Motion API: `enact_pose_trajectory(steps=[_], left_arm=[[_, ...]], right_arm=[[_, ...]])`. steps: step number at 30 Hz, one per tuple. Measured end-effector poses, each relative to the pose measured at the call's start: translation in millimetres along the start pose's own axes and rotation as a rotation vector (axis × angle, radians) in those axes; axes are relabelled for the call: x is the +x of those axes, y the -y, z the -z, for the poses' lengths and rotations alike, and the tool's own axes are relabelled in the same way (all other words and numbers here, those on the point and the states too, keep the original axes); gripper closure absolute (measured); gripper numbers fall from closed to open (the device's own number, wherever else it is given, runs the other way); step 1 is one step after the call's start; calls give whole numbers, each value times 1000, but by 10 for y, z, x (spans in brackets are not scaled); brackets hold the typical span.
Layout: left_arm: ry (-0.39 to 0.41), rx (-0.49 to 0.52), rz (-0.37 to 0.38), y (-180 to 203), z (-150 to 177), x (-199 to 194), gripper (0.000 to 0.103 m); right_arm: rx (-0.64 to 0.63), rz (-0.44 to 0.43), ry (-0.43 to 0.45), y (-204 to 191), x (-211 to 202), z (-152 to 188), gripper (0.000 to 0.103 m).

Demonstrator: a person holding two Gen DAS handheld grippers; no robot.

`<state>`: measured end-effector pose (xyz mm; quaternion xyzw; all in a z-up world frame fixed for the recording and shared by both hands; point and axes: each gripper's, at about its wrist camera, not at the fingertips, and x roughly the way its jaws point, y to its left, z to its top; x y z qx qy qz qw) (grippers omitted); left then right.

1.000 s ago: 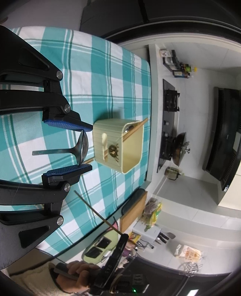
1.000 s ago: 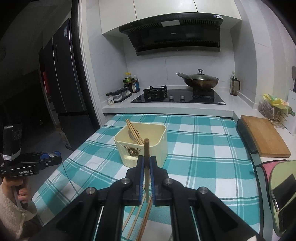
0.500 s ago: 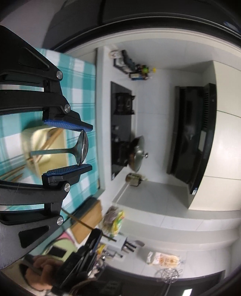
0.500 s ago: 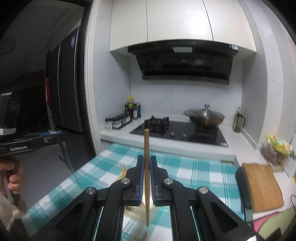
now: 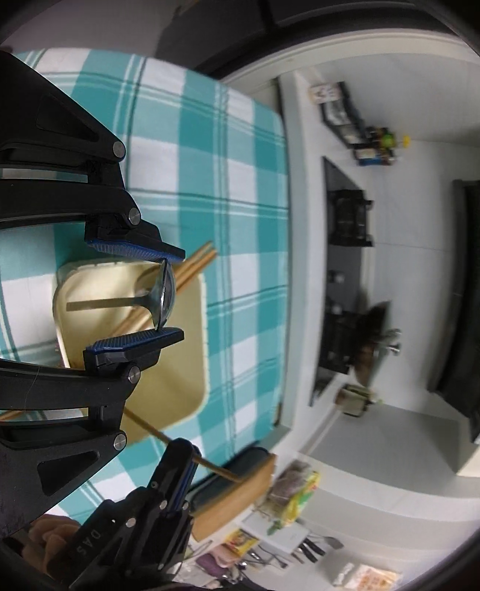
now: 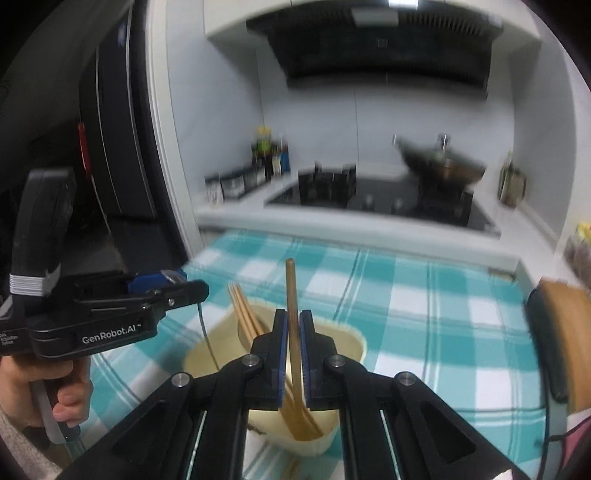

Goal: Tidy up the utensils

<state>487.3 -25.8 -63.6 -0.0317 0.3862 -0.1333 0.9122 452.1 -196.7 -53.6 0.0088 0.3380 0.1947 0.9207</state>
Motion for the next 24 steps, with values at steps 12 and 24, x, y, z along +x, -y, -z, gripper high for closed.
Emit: enact_pose_trajectory(steps=[12, 24], left_arm=[[-37, 28, 39, -130, 875, -738, 20], [-119, -27, -38, 32, 2507, -527, 19]], right_arm=[[45, -12, 23, 128, -670, 518, 61], [153, 285, -162, 439, -1016, 2544, 57]])
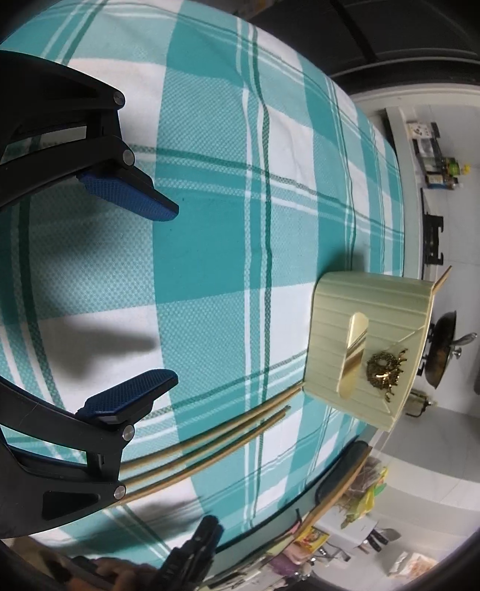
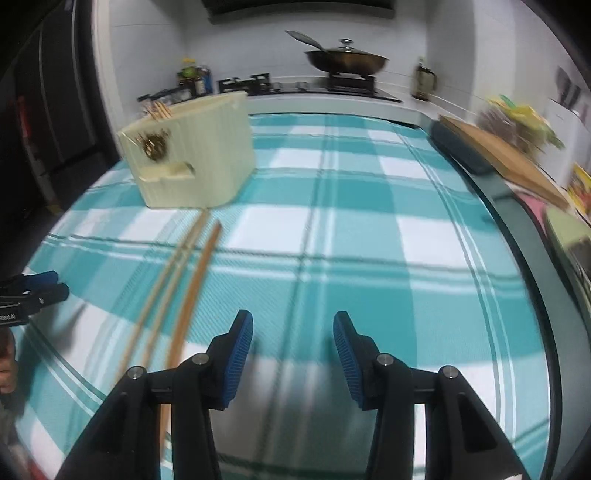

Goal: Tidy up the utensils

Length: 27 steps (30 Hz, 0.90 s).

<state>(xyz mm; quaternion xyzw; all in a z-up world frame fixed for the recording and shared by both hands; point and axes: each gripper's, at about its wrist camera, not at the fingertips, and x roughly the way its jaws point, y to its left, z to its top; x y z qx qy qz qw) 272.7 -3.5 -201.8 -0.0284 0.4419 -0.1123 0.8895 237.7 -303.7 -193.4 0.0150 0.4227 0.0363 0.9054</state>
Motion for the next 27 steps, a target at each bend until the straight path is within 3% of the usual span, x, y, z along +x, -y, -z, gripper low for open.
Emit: enact_pose_trajectory(steps=[9, 16, 27], left_arm=[[9, 15, -73, 47, 83, 85, 19], [4, 3, -27, 17, 80, 104, 10], [1, 6, -25, 33, 71, 114, 8]], right_arm=[[-8, 21, -37, -27, 157, 164, 57], [-30, 51, -50, -76, 177, 178, 56], [-28, 48, -51, -75, 177, 181, 56]])
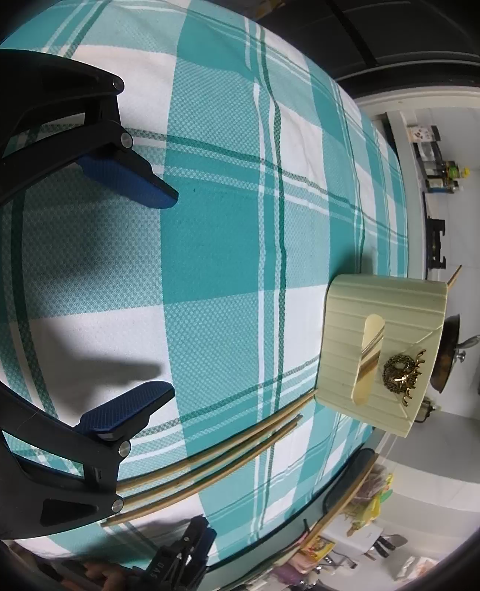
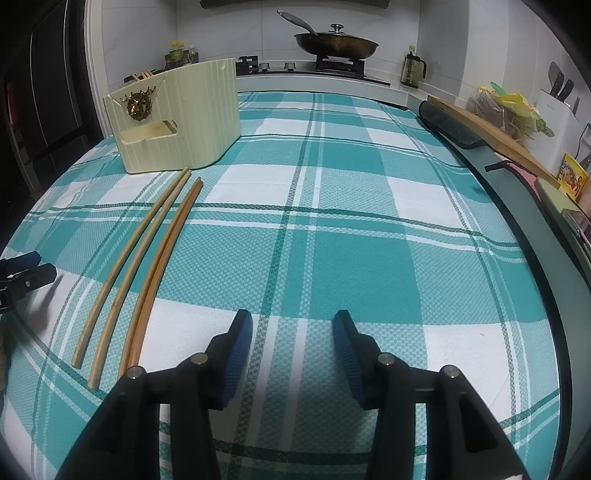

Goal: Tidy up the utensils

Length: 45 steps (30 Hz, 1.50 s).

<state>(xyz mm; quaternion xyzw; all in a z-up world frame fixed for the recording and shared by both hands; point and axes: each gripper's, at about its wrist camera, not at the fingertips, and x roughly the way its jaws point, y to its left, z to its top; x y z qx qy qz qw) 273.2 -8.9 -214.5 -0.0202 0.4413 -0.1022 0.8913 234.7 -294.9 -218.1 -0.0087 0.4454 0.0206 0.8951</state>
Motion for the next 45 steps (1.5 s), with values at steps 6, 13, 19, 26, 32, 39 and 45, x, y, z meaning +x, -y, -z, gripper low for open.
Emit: enact_pose_trajectory(steps=[6, 13, 19, 26, 32, 39, 45], left_arm=[[0, -1, 2, 0, -2, 2, 7], [6, -17, 23, -32, 0, -10, 7], [3, -10, 20, -30, -2, -9, 6], [-6, -17, -30, 41, -43, -34, 5], [-20, 33, 109, 546, -313, -14, 5], [-78, 77, 64, 845, -377, 351, 9], [-64, 160, -13, 988, -377, 428, 22]], right_arm=[[-1, 1, 0, -3, 1, 1, 56], [-1, 1, 0, -5, 2, 2, 56], [-1, 1, 0, -5, 1, 4, 56], [-1, 1, 0, -4, 0, 4, 56], [-2, 2, 0, -1, -2, 4, 56], [2, -2, 0, 6, -4, 6, 56], [3, -3, 0, 4, -2, 5, 56]])
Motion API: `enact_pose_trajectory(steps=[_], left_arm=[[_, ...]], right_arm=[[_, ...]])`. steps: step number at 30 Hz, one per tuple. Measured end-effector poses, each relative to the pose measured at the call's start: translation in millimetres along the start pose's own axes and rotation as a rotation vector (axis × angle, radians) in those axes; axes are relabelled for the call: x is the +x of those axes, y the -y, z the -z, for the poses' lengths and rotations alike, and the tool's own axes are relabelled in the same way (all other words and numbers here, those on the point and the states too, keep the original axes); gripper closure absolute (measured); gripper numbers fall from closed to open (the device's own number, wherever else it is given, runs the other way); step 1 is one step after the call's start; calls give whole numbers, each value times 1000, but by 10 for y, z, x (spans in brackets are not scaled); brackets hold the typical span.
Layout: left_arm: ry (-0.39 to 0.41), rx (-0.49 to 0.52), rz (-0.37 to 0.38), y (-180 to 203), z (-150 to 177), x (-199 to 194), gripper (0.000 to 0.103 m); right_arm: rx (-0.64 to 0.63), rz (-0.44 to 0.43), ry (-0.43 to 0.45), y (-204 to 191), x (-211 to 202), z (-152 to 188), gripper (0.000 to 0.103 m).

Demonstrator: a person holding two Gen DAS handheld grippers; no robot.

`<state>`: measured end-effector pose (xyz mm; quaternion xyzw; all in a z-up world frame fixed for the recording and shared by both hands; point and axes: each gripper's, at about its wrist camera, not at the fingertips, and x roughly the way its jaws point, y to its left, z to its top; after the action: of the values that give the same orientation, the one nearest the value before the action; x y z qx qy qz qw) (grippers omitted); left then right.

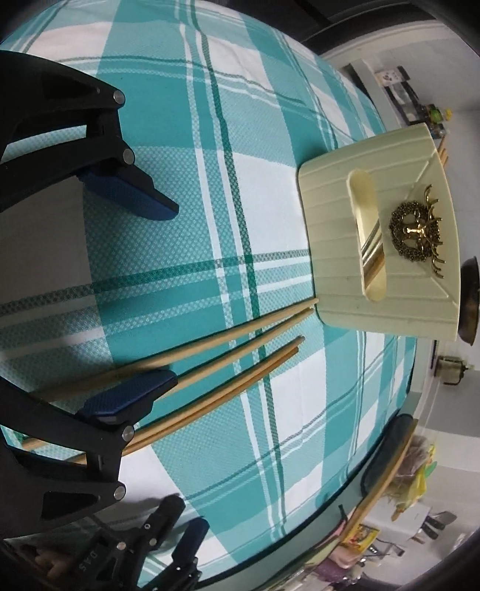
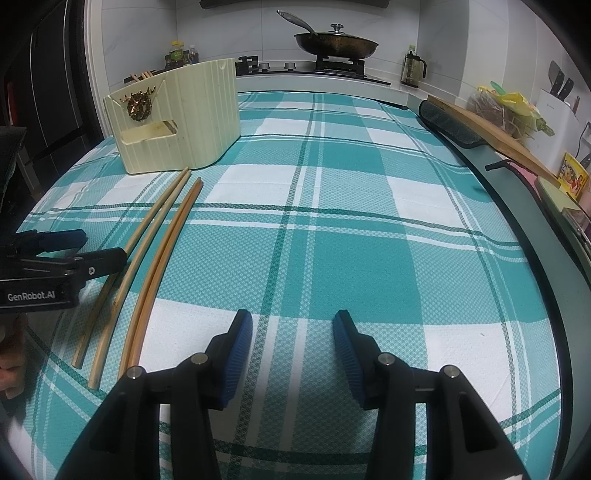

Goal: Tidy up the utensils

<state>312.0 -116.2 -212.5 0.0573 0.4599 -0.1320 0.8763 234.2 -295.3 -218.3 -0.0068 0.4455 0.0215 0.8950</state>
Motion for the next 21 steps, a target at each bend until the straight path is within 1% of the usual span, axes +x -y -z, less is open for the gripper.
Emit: enact_pose_trajectory(steps=[1, 2, 3, 4, 5, 6, 7, 8, 11, 12, 13, 15, 16, 18, 20, 21], left_arm=[[7, 10, -5, 9, 10, -5, 28], [17, 17, -2, 16, 25, -19, 36], [27, 21, 5, 21, 44, -37, 41], [34, 26, 9, 28, 62, -58, 53], [39, 31, 16, 36, 82, -81, 69], [44, 34, 20, 36, 106, -109, 78], [46, 33, 26, 39, 117, -124, 93], [42, 31, 34, 30, 132, -132, 98], [40, 6, 50, -105, 239, -229, 98], [39, -1, 43, -152, 279, -270, 98], [37, -17, 30, -238, 334, -322, 98], [30, -47, 15, -389, 424, -388, 98], [27, -59, 2, -469, 466, -418, 98], [22, -83, -17, -607, 527, -467, 98], [21, -103, -25, -707, 570, -510, 98], [21, -111, -25, -738, 587, -520, 98]], right_arm=[[0, 0, 0, 0, 0, 0, 56], [0, 0, 0, 1, 1, 0, 56], [0, 0, 0, 1, 1, 0, 56], [0, 0, 0, 1, 1, 0, 56], [0, 1, 0, 0, 1, 0, 56], [-1, 2, 0, -1, 1, 0, 56], [-1, 2, 0, 1, 0, 1, 56], [0, 0, 2, 5, -4, 2, 56], [7, -39, 9, 22, -42, -3, 56], [10, -65, -8, 3, -59, -17, 57], [15, -105, -23, -28, -85, -36, 60], [20, -186, -25, -138, -161, -81, 69], [11, -220, -26, -214, -189, -115, 70], [-7, -266, -42, -371, -181, -196, 78], [-4, -304, -73, -491, -100, -277, 81], [-2, -304, -94, -539, -37, -312, 83]])
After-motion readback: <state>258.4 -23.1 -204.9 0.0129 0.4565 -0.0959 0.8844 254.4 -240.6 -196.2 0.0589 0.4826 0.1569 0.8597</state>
